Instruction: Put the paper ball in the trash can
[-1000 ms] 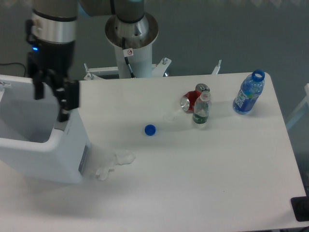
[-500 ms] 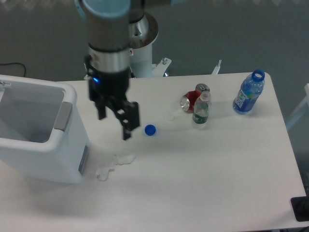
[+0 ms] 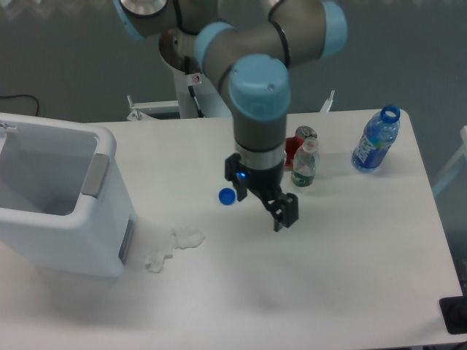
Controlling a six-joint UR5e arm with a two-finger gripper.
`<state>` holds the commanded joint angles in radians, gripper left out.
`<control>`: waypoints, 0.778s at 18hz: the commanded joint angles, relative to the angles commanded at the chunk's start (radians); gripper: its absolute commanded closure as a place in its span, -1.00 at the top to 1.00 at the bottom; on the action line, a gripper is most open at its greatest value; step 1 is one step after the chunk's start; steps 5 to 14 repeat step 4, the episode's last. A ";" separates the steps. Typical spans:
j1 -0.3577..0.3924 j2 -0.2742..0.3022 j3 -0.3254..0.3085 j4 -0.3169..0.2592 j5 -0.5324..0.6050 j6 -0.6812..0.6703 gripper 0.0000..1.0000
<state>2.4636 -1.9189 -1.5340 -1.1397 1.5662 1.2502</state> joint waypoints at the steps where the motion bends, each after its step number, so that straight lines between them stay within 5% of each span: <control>1: -0.003 -0.009 0.000 0.000 0.000 -0.002 1.00; 14: -0.006 -0.023 0.000 0.005 -0.005 -0.009 1.00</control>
